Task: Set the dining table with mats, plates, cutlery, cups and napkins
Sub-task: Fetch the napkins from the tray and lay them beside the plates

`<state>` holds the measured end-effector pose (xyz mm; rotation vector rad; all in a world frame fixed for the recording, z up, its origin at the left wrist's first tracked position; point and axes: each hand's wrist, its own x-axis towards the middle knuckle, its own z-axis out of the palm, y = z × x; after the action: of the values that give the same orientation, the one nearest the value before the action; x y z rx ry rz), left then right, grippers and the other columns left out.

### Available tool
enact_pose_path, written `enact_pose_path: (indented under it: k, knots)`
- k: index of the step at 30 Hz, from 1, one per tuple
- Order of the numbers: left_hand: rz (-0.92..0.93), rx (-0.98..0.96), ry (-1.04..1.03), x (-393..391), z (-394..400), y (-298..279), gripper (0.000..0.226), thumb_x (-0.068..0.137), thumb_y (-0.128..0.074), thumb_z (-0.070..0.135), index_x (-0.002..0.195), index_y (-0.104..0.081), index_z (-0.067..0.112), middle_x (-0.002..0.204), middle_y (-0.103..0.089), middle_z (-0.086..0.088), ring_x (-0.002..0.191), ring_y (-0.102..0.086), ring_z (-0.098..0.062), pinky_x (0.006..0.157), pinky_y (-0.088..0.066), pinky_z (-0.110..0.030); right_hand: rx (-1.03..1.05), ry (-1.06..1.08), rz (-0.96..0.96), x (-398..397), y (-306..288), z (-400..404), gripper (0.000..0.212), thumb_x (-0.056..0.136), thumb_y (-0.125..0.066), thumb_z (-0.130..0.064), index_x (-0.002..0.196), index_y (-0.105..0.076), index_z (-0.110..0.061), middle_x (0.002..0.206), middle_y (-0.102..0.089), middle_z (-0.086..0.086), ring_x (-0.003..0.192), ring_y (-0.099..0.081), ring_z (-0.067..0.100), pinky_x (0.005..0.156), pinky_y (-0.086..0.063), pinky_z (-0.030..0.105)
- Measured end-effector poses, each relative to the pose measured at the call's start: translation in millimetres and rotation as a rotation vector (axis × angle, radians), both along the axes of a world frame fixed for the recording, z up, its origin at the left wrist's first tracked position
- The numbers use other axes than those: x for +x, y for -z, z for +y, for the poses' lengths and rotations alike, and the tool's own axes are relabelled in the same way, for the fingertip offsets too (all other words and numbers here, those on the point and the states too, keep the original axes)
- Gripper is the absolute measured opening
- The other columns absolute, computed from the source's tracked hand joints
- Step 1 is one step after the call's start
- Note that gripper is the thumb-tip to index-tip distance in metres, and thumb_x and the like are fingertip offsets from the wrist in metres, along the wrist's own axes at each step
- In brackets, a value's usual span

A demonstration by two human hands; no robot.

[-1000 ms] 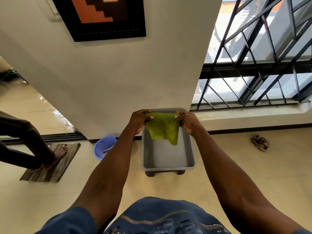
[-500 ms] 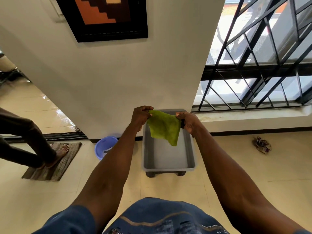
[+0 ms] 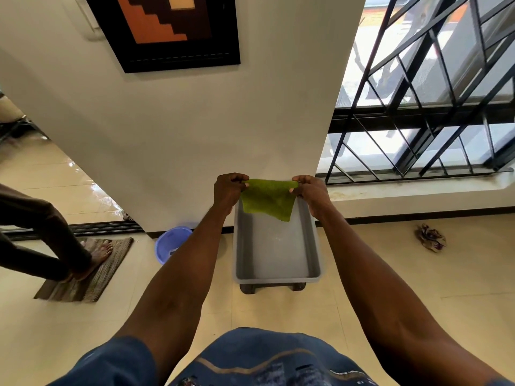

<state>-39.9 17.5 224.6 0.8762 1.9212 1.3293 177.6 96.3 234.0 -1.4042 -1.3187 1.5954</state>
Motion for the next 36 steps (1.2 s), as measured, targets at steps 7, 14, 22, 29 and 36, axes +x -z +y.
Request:
enact_pose_path:
  k: [7,14,22,29,36]
  knots:
    - [-0.118,0.041,0.034,0.1,-2.2,-5.1,0.023,0.079,-0.072,-0.007,0.099,-0.072,0.006,0.097,-0.068,-0.011,0.091,-0.063,-0.02,0.079,-0.055,-0.022,0.051,0.069,-0.015,-0.7,-3.1,1.6,0.035,0.081,-0.073,0.002,0.113,-0.067,-0.012,0.106,-0.068,0.013,0.099,-0.066,0.026,0.087,-0.058,0.036]
    - [0.007,0.041,0.062,0.2,-0.4,-7.8,0.028,0.077,-0.072,-0.01,0.104,-0.072,0.0,0.101,-0.067,-0.009,0.096,-0.062,-0.018,0.075,-0.049,-0.009,0.155,0.038,-0.166,-2.0,-4.7,3.2,0.026,0.082,-0.073,-0.001,0.106,-0.07,-0.012,0.107,-0.068,0.009,0.101,-0.064,0.022,0.091,-0.055,0.038]
    - [0.099,0.076,0.087,0.1,0.7,-11.4,0.013,0.083,-0.073,0.003,0.095,-0.074,0.004,0.095,-0.072,-0.011,0.09,-0.065,-0.02,0.084,-0.054,-0.028,0.347,0.022,-0.349,-1.0,-11.5,1.5,0.017,0.091,-0.067,-0.015,0.103,-0.073,-0.005,0.096,-0.067,0.007,0.089,-0.06,0.019,0.062,-0.04,0.017]
    - [-0.07,0.057,0.189,-2.4,-1.1,-21.6,0.007,0.092,-0.064,0.01,0.091,-0.068,0.005,0.094,-0.068,-0.008,0.086,-0.063,-0.017,0.081,-0.052,-0.028,0.331,-0.078,-0.308,3.8,-17.8,4.5,0.026,0.101,-0.047,-0.029,0.087,-0.057,-0.01,0.085,-0.054,0.004,0.079,-0.051,0.017,0.063,-0.038,0.03]
    - [-0.181,-0.017,0.116,15.6,2.7,-20.7,0.012,0.101,-0.052,0.024,0.093,-0.057,0.016,0.078,-0.058,-0.002,0.063,-0.052,-0.014,0.055,-0.043,-0.024,0.224,-0.011,-0.241,-5.0,-6.4,3.1,0.039,0.102,-0.039,-0.046,0.091,-0.052,-0.011,0.08,-0.047,0.001,0.078,-0.047,0.017,0.064,-0.036,0.032]
